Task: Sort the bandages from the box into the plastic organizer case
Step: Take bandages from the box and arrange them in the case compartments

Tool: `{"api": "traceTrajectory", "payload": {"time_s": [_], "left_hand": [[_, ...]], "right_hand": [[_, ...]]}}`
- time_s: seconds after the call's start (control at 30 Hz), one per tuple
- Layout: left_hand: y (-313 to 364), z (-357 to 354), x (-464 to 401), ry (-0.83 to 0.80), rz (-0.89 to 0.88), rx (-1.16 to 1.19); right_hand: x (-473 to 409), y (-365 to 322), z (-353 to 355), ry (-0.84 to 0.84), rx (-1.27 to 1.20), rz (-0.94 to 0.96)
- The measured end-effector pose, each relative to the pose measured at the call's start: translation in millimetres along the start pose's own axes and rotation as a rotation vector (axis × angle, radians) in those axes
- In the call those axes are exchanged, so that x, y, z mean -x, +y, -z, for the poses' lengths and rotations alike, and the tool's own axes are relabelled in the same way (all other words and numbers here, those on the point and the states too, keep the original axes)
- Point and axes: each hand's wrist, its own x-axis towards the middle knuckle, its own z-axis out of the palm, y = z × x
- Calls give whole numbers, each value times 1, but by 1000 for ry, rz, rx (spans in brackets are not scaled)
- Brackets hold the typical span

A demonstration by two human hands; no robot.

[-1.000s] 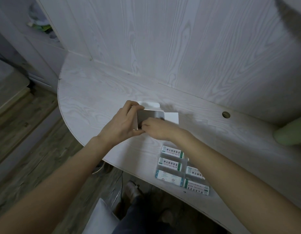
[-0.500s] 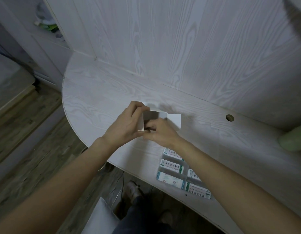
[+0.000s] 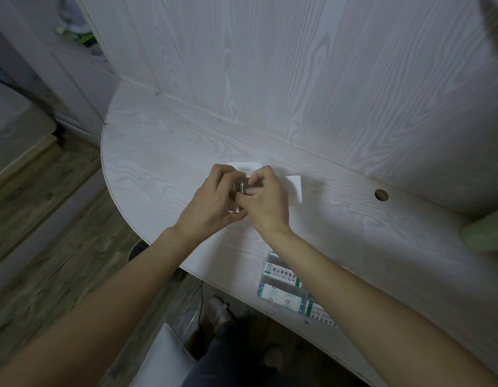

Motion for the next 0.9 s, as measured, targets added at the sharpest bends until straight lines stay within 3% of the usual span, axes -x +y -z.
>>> {"api": "traceTrajectory", "payload": {"time_s": [0.2, 0.43, 0.9], "left_hand": [[-1, -3, 1, 61, 63, 28], [-9, -9, 4, 22, 96, 116], [-32, -29, 22, -224, 286, -118]], "right_hand": [[2, -1, 10, -75, -112, -10], [-3, 1, 21, -181, -195, -68], [6, 25, 67, -8, -302, -220]]}}
